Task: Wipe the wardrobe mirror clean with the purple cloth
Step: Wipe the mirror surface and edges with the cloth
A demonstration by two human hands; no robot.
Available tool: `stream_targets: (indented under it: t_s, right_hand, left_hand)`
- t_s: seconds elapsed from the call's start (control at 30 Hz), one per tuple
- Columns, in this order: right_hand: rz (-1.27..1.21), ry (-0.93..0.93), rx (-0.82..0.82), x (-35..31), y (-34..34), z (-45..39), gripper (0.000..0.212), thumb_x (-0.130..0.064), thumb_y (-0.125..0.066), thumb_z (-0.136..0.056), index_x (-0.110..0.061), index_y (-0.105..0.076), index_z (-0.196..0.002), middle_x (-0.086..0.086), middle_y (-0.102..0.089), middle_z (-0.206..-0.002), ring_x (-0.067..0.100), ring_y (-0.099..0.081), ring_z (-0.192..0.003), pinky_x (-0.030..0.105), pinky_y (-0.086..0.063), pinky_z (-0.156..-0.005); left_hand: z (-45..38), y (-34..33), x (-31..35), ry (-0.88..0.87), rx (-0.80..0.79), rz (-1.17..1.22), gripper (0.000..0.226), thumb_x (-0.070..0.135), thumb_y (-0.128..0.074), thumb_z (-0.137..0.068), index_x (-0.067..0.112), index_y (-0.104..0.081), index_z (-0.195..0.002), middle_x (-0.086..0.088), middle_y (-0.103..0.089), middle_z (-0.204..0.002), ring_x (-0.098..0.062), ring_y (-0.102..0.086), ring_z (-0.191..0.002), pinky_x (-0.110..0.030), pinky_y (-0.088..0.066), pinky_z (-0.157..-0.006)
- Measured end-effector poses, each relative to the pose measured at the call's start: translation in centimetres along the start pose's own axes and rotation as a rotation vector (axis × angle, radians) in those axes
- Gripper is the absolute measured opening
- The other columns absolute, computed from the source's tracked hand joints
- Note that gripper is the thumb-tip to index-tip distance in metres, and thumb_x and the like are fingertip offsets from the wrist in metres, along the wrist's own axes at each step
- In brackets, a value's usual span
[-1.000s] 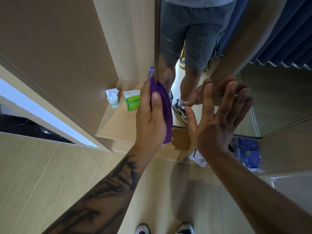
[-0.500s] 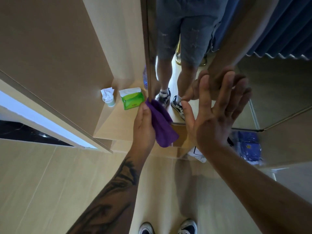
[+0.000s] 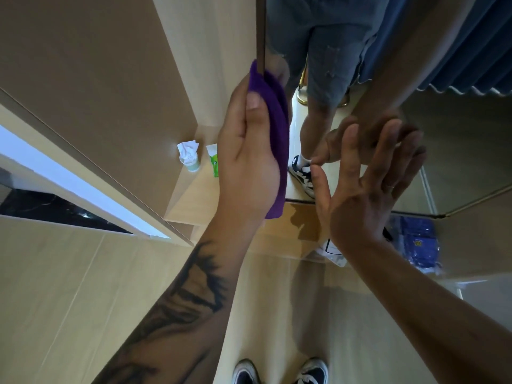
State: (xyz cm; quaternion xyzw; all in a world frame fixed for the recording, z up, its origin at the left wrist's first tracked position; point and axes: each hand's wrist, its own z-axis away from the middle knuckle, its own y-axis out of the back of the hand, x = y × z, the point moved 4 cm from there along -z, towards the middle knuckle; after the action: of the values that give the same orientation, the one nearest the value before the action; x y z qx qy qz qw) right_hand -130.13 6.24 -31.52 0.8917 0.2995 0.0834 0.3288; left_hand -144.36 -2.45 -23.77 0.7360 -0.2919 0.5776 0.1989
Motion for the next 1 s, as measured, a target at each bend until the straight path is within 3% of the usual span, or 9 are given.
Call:
stream_targets:
  t_s: [0.07, 0.2, 0.33, 0.43, 0.5, 0.7, 0.77, 0.87, 1.0]
  right_hand:
    - [-0.007, -0.002, -0.011, 0.0, 0.0, 0.0, 0.090, -0.054, -0.059, -0.102, -0.032, 0.002, -0.164, 0.016, -0.019, -0.153, 0.052, -0.020, -0.140, 0.072, -0.027, -0.116]
    - [-0.013, -0.021, 0.017, -0.1, 0.1, -0.2, 0.073, -0.050, -0.062, -0.102, -0.025, -0.026, -0.159, 0.016, -0.022, -0.152, 0.050, -0.021, -0.140, 0.070, -0.027, -0.116]
    - [-0.005, 0.014, 0.040, 0.1, -0.2, 0.0, 0.090, -0.052, -0.062, -0.101, -0.034, -0.001, -0.165, 0.015, -0.022, -0.152, 0.050, -0.022, -0.140, 0.065, -0.020, -0.119]
    - [-0.013, 0.014, 0.042, 0.2, -0.4, 0.0, 0.094, -0.053, -0.061, -0.101, -0.035, 0.006, -0.164, 0.013, -0.022, -0.153, 0.050, -0.022, -0.140, 0.063, -0.018, -0.120]
    - [-0.015, 0.011, 0.042, 0.2, -0.3, 0.1, 0.093, -0.053, -0.061, -0.101, -0.035, 0.005, -0.164, 0.013, -0.022, -0.153, 0.049, -0.022, -0.140, 0.062, -0.016, -0.121]
    - [-0.033, 0.034, 0.030, 0.4, -0.1, 0.1, 0.091, -0.050, -0.062, -0.102, -0.035, 0.003, -0.164, 0.014, -0.022, -0.153, 0.048, -0.020, -0.143, 0.063, -0.016, -0.121]
    - [-0.027, 0.027, 0.038, 0.4, -0.2, 0.1, 0.093, -0.050, -0.063, -0.101, -0.035, 0.003, -0.164, 0.015, -0.022, -0.152, 0.050, -0.022, -0.140, 0.065, -0.018, -0.120]
    - [-0.023, 0.031, 0.050, 0.4, -0.3, 0.2, 0.094, -0.050, -0.065, -0.100, -0.034, 0.003, -0.164, 0.015, -0.023, -0.152, 0.051, -0.023, -0.139, 0.065, -0.020, -0.119]
    - [-0.023, 0.027, 0.055, 0.4, -0.4, 0.2, 0.094, -0.049, -0.064, -0.100, -0.034, 0.003, -0.164, 0.016, -0.023, -0.152, 0.051, -0.023, -0.140, 0.064, -0.019, -0.120]
  left_hand:
    - [0.2, 0.1, -0.8, 0.037, -0.009, -0.019, 0.037, 0.028, -0.031, -0.113, 0.015, -0.051, -0.142, 0.006, -0.064, -0.122, 0.005, -0.058, -0.106, -0.008, -0.046, -0.084]
    - [2.6, 0.9, -7.9, 0.296, -0.006, -0.055, 0.038, 0.035, -0.033, -0.112, 0.015, -0.058, -0.132, 0.024, -0.066, -0.094, 0.010, -0.060, -0.087, -0.012, -0.045, -0.081]
    - [5.2, 1.3, -14.4, 0.555, -0.065, 0.094, 0.042, 0.032, -0.034, -0.111, 0.005, -0.056, -0.136, -0.008, -0.070, -0.113, -0.014, -0.065, -0.100, -0.038, -0.047, -0.095]
    - [5.8, 0.8, -15.1, 0.659, 0.000, 0.212, 0.041, 0.024, -0.028, -0.114, 0.012, -0.055, -0.142, -0.006, -0.071, -0.129, -0.026, -0.064, -0.122, -0.045, -0.046, -0.108]
    - [5.8, 0.3, -14.5, 0.699, 0.067, 0.302, 0.039, 0.021, -0.030, -0.114, 0.015, -0.060, -0.137, -0.004, -0.074, -0.124, -0.027, -0.065, -0.121, -0.044, -0.050, -0.106]
    - [4.3, 0.2, -10.4, 0.528, 0.129, 0.242, 0.031, 0.020, -0.040, -0.111, 0.021, -0.071, -0.113, -0.001, -0.074, -0.103, -0.014, -0.066, -0.097, -0.035, -0.050, -0.090]
    - [3.6, 0.5, -8.0, 0.447, 0.112, 0.160, 0.030, 0.024, -0.042, -0.112, 0.029, -0.071, -0.111, 0.012, -0.073, -0.096, -0.001, -0.065, -0.087, -0.027, -0.052, -0.079]
    - [2.5, 0.6, -5.7, 0.375, 0.051, 0.112, 0.027, 0.032, -0.044, -0.110, 0.046, -0.065, -0.102, 0.031, -0.068, -0.088, 0.012, -0.063, -0.085, -0.026, -0.054, -0.084]
    - [2.5, 0.6, -7.7, 0.452, 0.059, 0.147, 0.024, 0.030, -0.043, -0.111, 0.039, -0.065, -0.105, 0.032, -0.070, -0.088, 0.013, -0.064, -0.084, -0.025, -0.052, -0.085]
